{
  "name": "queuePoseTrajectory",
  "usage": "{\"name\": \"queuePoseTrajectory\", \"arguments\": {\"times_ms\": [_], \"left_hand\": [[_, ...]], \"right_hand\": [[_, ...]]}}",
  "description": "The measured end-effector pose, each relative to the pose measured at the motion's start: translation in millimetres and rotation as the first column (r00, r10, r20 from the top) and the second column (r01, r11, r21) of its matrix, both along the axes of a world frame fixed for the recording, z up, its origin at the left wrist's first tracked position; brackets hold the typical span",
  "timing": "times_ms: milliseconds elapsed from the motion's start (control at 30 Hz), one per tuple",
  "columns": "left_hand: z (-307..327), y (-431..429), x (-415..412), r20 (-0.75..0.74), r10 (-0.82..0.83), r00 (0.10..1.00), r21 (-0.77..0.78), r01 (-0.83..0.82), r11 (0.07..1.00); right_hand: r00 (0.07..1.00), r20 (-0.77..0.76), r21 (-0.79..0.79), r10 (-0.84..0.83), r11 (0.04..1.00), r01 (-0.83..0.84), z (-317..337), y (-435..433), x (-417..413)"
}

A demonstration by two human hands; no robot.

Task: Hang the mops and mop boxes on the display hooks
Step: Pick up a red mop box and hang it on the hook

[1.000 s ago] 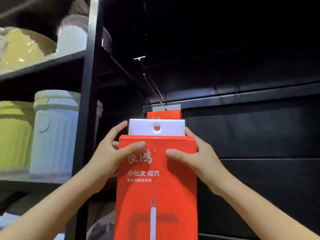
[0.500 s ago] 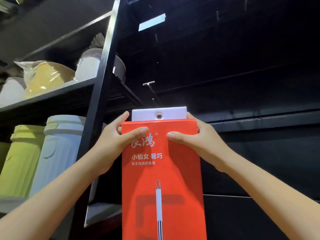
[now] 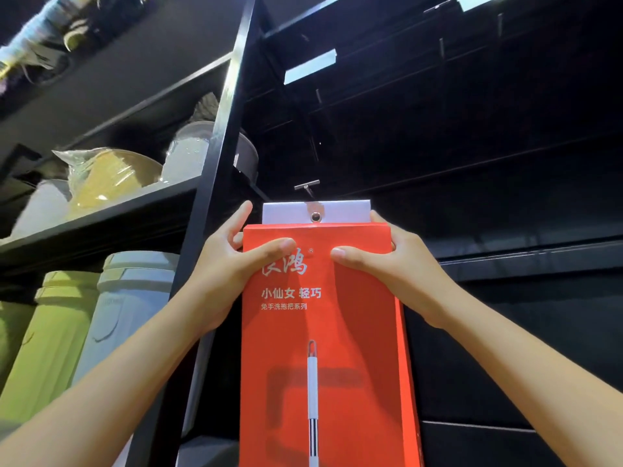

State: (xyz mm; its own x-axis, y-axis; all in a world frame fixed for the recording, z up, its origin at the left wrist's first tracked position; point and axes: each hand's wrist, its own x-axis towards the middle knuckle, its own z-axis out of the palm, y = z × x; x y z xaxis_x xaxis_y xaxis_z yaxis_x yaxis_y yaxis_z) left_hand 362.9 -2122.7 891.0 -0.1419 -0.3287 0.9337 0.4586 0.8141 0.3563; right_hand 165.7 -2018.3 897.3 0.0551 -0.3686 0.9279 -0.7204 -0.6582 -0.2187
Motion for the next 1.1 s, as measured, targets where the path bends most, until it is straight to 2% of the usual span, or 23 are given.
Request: {"name": "queuePoseTrajectory", "arguments": {"times_ms": [500, 667, 800, 900, 1100], "left_hand": [[14, -21, -13, -0.059, -0.019, 0.998, 0.009, 0.020, 1.000], [13, -21, -13, -0.030, -0.024, 0.999, 0.022, 0.025, 0.999], [15, -18, -13, 0.001, -0.024, 1.000, 0.053, 0.024, 0.998], [19, -20, -11, -0.051, -0.066, 0.997, 0.042, 0.068, 0.997], [23, -15, -8, -0.059, -0.013, 0.998, 0.031, 0.015, 0.999]], "right_hand": [[1.000, 0.006, 0.024, -0.018, 1.000, 0.018, 16, -14, -7], [0.997, 0.020, -0.013, -0.069, 0.998, 0.069, 18, -22, -12], [0.998, 0.054, -0.004, -0.033, 0.999, 0.033, 21, -23, -12], [0.997, 0.035, 0.026, -0.068, 0.997, 0.067, 29, -25, -10], [0.995, 0.039, 0.044, -0.092, 0.995, 0.090, 35, -24, -9]]}}
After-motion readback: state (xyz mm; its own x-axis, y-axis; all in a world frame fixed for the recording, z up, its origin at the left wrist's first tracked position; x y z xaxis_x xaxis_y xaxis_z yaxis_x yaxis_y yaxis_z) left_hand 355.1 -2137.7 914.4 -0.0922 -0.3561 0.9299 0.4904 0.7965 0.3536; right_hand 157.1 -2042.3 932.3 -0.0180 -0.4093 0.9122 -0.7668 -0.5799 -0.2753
